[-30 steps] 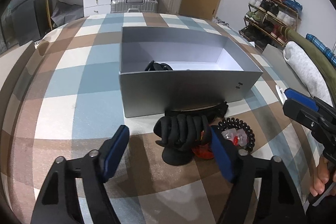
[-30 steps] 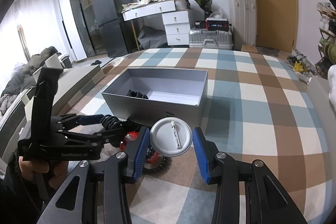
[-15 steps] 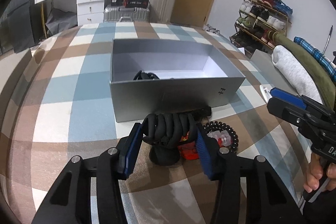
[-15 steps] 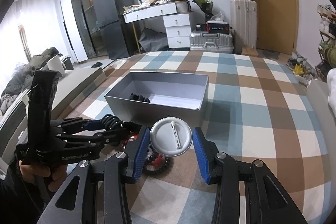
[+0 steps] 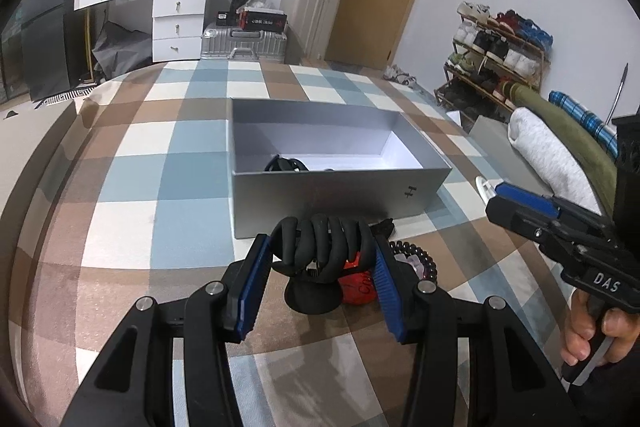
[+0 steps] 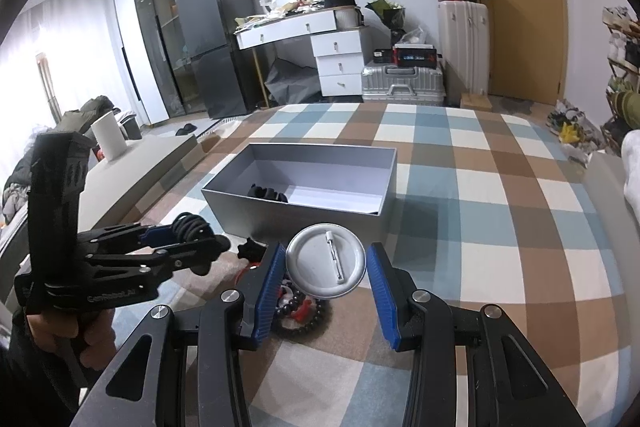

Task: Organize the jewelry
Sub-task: 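Lower the white lid into the box with the right tool while the left tool carries the clip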

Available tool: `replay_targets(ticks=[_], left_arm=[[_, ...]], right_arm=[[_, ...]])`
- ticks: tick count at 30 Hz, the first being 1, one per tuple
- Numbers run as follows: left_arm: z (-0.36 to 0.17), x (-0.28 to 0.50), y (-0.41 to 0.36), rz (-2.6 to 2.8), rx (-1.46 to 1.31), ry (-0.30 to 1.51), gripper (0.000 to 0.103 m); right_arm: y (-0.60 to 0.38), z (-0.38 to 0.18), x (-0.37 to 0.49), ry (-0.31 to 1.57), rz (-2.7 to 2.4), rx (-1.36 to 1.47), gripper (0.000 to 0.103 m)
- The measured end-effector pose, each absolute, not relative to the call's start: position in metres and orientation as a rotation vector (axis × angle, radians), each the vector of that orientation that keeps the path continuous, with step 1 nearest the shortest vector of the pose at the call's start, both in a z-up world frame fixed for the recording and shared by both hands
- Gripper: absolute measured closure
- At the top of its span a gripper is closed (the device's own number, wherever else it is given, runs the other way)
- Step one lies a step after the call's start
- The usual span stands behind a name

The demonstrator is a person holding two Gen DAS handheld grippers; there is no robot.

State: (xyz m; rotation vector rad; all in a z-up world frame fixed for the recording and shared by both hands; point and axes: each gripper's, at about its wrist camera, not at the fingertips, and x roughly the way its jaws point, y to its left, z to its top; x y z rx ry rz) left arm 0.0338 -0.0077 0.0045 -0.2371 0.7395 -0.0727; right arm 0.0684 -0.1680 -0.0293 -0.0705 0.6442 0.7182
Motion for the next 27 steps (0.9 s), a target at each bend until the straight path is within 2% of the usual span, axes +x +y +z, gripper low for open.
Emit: replay_targets(ticks=[27], left_arm=[[0.037,0.062,0.006,-0.044,-0.2,0.564,0.059]], right_arm=[[-0.166,-0.009,0.082,0.559,0.733,0.026,0.062]])
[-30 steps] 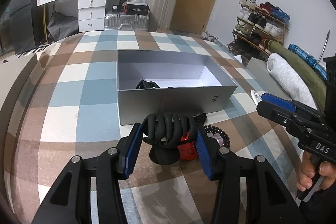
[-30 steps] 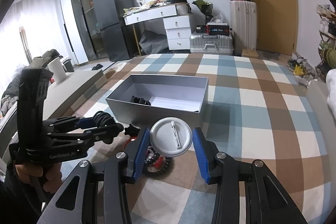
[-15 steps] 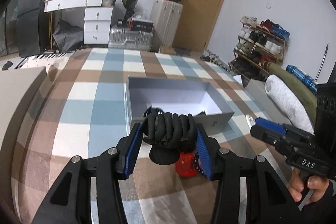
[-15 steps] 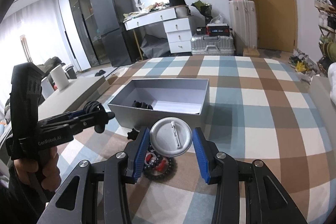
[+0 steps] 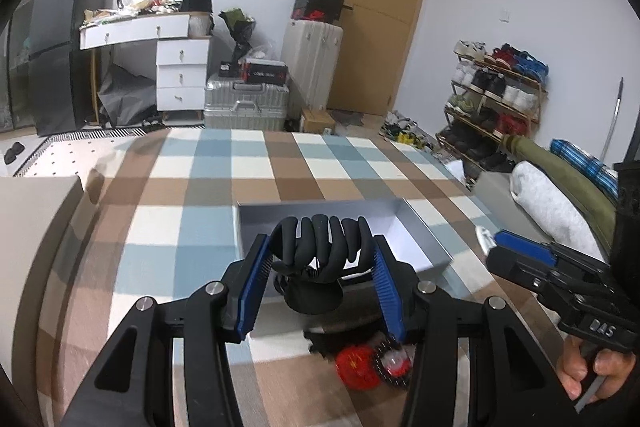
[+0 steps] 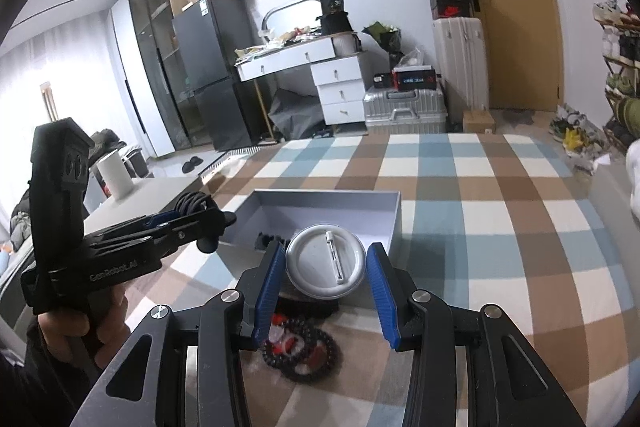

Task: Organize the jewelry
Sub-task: 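Lower the white lid into the box with the right tool while the left tool carries the clip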

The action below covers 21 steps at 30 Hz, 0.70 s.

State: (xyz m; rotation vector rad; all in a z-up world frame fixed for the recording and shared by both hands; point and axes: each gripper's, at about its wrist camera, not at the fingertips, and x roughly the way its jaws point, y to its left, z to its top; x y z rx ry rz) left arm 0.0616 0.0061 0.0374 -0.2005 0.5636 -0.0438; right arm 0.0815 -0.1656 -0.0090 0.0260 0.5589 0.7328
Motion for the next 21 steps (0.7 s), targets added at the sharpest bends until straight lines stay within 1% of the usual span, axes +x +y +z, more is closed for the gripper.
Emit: replay_targets(ticks=[9,15,21], left_arm=[[0.029,0.085,0.017,-0.036,-0.211,0.567,0.059],[0.017,0.085,0.022,-0.056,-0.248,0.588,0.059],[0.022,0.083,0.013,-0.046,-0.204,0.586,0.059]], right_arm=[[-0.152,-0.001,0.09,0.531,0.732,0.001,0.062],[-0.146,-0.003,0.097,0.542,0.715,-0.014,0.062],[-0.139,-0.008,0.104,0.558,0.71,-0.038,0.062]])
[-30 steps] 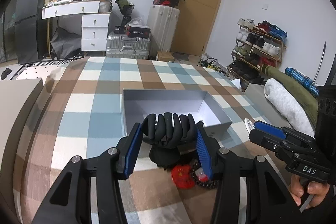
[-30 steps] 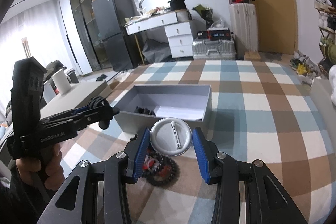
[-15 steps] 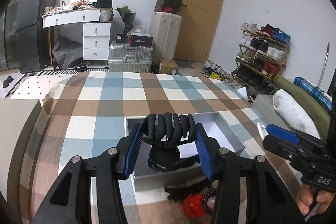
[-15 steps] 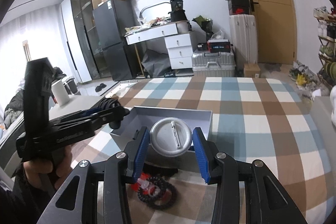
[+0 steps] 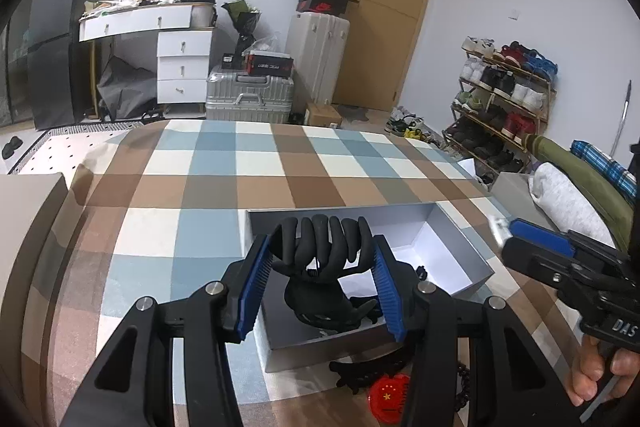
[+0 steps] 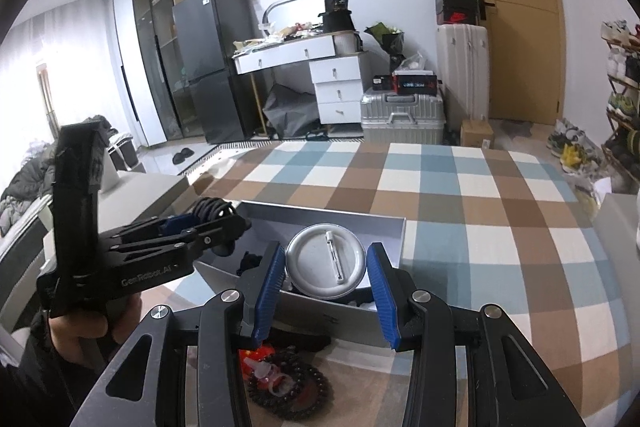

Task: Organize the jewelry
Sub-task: 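Lower the white lid into the box with the right tool while the left tool carries the clip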

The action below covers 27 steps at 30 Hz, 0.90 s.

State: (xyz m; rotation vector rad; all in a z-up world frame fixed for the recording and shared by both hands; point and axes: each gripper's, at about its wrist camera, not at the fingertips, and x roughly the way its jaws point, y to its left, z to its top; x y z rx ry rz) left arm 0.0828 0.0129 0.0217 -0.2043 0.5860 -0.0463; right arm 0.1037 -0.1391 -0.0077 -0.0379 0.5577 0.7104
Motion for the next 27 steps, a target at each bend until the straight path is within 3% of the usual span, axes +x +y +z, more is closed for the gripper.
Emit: replay_targets(ticks=[27], left_arm=[[0.015,0.089,0.005,-0.051,-0.183,0.628,0.059]], right_arm=[[-0.118,-0.026,0.126,0.618,0.686,-0.083,0.062]])
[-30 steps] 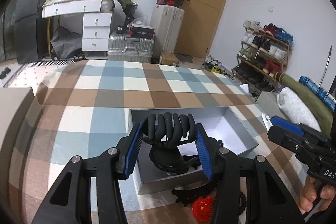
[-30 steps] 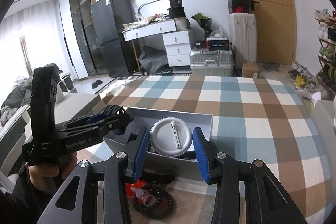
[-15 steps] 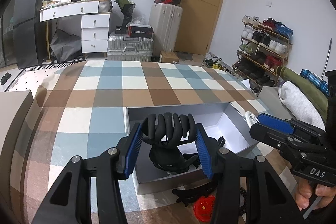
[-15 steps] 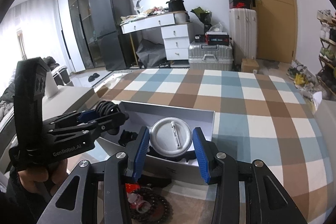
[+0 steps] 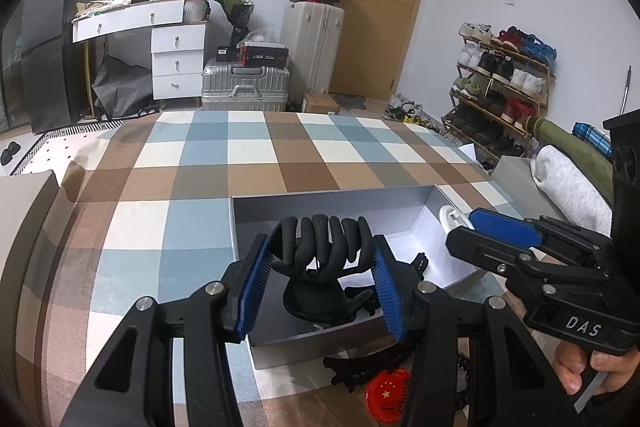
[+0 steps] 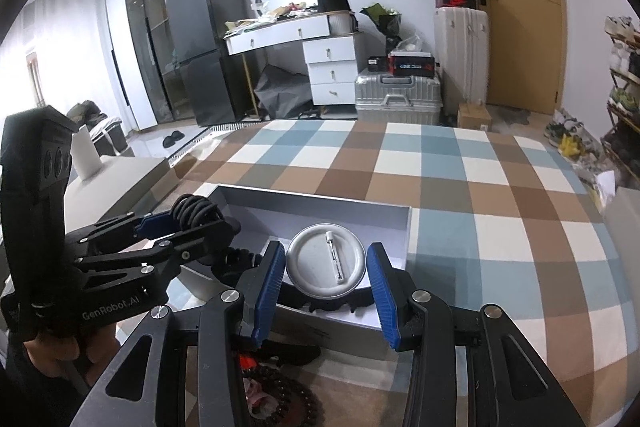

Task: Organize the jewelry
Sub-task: 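Lower the white lid into the box with the right tool while the left tool carries the clip, then open the right tool to release the lid while the left tool releases the claw clip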

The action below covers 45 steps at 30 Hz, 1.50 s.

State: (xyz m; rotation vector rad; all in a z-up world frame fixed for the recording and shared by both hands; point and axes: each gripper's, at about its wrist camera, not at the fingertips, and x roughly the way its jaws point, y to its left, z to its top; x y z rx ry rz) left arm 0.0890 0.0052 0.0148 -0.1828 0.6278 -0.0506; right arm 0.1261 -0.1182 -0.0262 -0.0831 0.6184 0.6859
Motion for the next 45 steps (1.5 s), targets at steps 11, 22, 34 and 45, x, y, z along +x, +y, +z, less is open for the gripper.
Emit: replay_targets(ticks=[11,22,34,45], left_arm=[[0.012,0.091,0.004,-0.05,-0.17,0.632,0.059],[0.009,0.09,0.001,-0.043,-0.169,0.647,0.059],[0.011,0.088,0.002,-0.072,-0.19,0.649,0.048],[0.018,0.07,-0.011,-0.042,-0.137,0.644,0.001]], right_arm=[[-0.108,-0.034,0.129,0.639,0.686,-0.104,0.062],[-0.108,-0.031,0.127,0.628,0.704,-0.106,0.061],[-0.135,-0.023,0.106,0.599,0.675,-0.098,0.004],[-0.165,-0.029,0.093,0.644,0.658,-0.063,0.0]])
